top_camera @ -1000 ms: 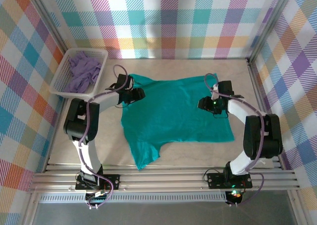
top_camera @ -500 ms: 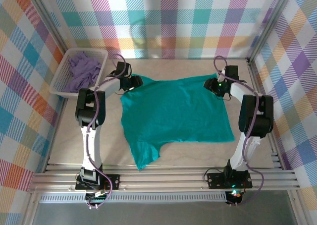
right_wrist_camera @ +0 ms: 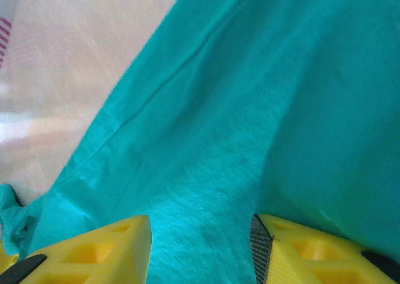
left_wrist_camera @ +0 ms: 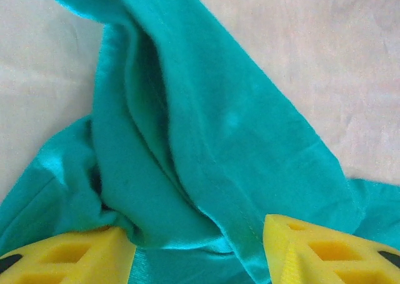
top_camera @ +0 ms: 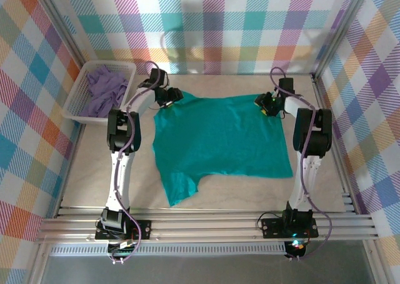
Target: Fold the inside-out t-shirt
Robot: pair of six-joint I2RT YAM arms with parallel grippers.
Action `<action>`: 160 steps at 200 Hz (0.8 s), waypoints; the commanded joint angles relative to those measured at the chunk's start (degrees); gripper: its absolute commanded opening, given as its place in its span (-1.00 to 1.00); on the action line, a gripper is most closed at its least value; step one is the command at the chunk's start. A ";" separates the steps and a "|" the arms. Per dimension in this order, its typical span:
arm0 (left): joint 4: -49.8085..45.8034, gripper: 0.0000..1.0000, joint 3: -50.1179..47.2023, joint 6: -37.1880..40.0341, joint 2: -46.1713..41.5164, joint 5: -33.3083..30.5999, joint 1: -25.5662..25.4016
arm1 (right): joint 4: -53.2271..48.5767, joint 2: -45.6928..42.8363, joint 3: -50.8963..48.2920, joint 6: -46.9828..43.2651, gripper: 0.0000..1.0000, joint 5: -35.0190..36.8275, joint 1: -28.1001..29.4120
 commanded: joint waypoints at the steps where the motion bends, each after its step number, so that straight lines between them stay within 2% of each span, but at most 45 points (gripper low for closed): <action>1: -8.81 0.14 9.22 0.22 6.77 0.02 2.10 | -1.91 3.74 4.39 2.56 -0.09 -1.60 -0.05; 28: -12.83 0.16 23.61 -0.42 12.56 1.44 3.01 | -2.80 6.68 10.53 1.72 -0.09 -3.72 0.25; 50: -12.95 0.18 22.68 -0.03 8.29 1.94 3.02 | -4.54 2.80 10.86 -2.28 -0.09 -3.80 0.73; 61: -10.06 0.19 15.31 0.58 2.24 2.21 2.70 | -4.93 -2.23 7.38 -5.57 -0.07 -1.35 1.10; 78: 0.76 0.23 -3.14 0.42 -10.98 1.91 2.09 | -4.77 -11.58 -0.52 -9.25 -0.05 1.66 1.47; 92: 7.87 0.32 -16.04 -0.79 -21.11 1.68 1.56 | -6.61 -19.11 -8.15 -11.70 -0.03 4.49 1.63; 115: 16.88 0.34 -34.84 -3.32 -35.01 1.19 0.31 | -8.85 -31.01 -23.25 -14.44 -0.01 11.23 1.59; 133: 22.08 0.34 -47.64 -5.54 -43.93 0.35 -1.43 | -10.99 -40.16 -34.15 -15.49 0.02 16.20 1.16; 160: 24.87 0.33 -60.99 -6.99 -54.04 -0.41 -5.20 | -13.05 -51.61 -45.28 -14.64 0.04 17.20 -1.88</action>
